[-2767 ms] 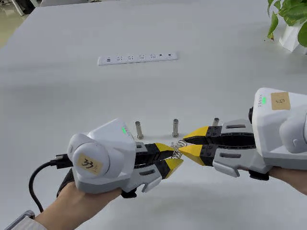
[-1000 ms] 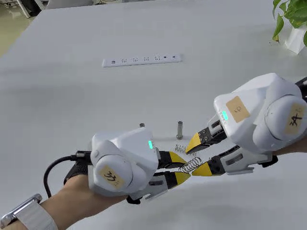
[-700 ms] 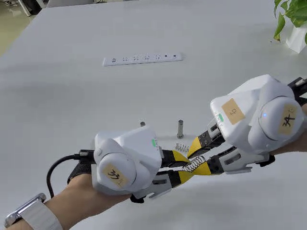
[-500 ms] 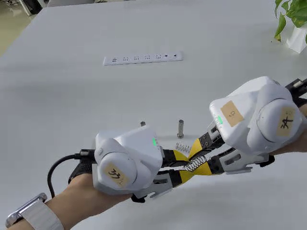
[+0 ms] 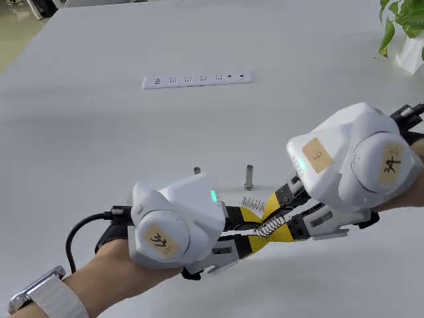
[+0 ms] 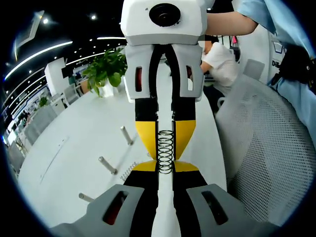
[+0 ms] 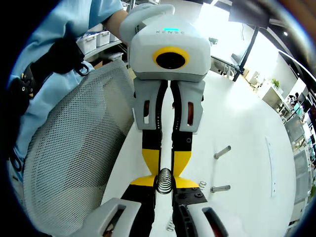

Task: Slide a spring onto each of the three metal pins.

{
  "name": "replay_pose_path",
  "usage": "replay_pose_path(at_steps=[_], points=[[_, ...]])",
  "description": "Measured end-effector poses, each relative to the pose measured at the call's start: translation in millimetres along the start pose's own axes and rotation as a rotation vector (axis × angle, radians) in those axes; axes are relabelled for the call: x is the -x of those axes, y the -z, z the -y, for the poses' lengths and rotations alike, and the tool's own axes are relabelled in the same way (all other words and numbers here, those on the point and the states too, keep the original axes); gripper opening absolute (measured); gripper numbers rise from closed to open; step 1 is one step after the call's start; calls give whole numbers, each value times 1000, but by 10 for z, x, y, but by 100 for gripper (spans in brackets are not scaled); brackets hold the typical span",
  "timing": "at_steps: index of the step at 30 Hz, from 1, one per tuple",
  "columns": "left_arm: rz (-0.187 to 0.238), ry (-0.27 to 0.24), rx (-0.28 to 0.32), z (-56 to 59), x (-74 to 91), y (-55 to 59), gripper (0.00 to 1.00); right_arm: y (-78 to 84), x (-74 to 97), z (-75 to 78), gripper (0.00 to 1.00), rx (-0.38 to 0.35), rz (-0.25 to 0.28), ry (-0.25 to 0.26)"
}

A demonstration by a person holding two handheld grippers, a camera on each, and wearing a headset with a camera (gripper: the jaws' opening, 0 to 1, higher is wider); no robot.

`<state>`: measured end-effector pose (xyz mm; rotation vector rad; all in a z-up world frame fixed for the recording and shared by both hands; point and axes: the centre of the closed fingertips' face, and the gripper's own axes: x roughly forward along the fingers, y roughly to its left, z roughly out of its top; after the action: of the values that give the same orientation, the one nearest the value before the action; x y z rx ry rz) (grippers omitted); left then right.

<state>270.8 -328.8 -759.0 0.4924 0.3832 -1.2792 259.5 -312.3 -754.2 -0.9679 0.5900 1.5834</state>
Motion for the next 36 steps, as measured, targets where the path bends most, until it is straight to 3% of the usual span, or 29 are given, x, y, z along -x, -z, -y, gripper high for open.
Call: replay_pose_path(at_steps=[11,20,24,28,31,36], points=[[10,2,9,33,-3,3,6,-2,-4,-21,8,-20,-12,-16],[50,-8,54,12,32,0,7,-30,4,-6,7,-38,-2,-16],[74,-28,92,-13,58,4,7,-40,9,11,7,-49,7,-13],[116,-59,193,-58,102,22,9,-23,3,21,7,-53,-2,-13],[116,-92,193,-97,158,92,18,-6,-2,18,7,-54,-9,-17],[121,-161,267,-221,281,214,29,6,-11,9,7,-55,-14,-24]])
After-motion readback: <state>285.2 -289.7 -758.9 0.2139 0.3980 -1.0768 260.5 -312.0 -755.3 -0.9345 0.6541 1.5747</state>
